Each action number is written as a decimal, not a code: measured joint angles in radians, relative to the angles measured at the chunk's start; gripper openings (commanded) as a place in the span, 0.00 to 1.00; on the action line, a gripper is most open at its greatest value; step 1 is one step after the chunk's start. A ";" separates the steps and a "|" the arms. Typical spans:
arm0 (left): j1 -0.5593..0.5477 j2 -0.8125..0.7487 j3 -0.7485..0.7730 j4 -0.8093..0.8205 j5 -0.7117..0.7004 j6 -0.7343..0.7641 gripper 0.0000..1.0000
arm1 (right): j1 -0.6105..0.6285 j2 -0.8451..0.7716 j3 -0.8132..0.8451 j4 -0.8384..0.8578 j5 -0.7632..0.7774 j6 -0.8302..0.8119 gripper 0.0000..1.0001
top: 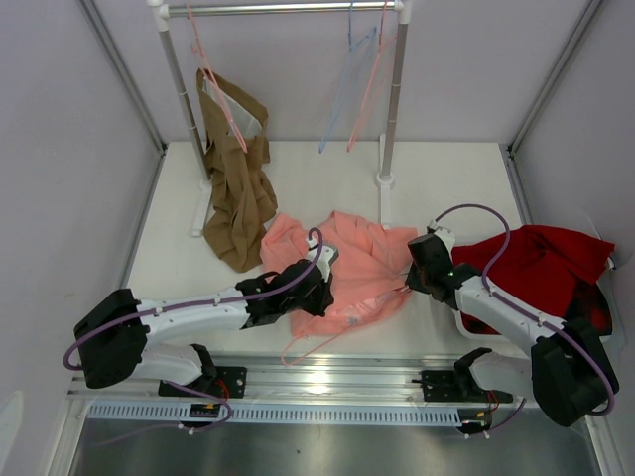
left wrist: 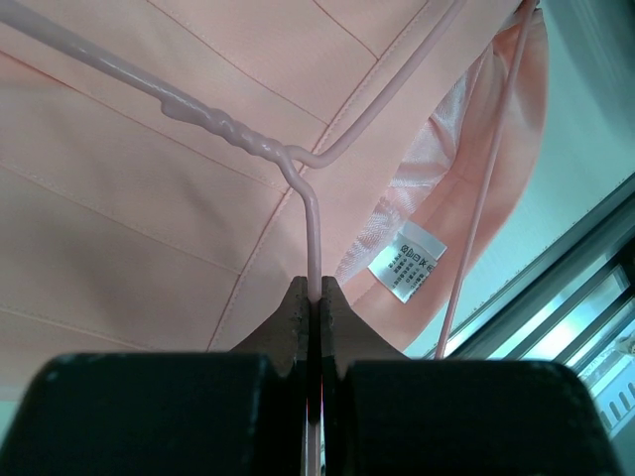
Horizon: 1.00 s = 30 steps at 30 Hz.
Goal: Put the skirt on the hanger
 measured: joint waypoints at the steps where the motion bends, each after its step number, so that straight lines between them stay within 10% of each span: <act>1: 0.000 0.000 0.000 0.000 0.001 0.000 0.00 | 0.000 0.000 -0.001 0.003 0.000 0.000 0.02; 30: 0.057 0.134 0.117 0.017 0.218 0.112 0.00 | 0.320 -0.088 0.042 -0.122 0.082 0.084 0.00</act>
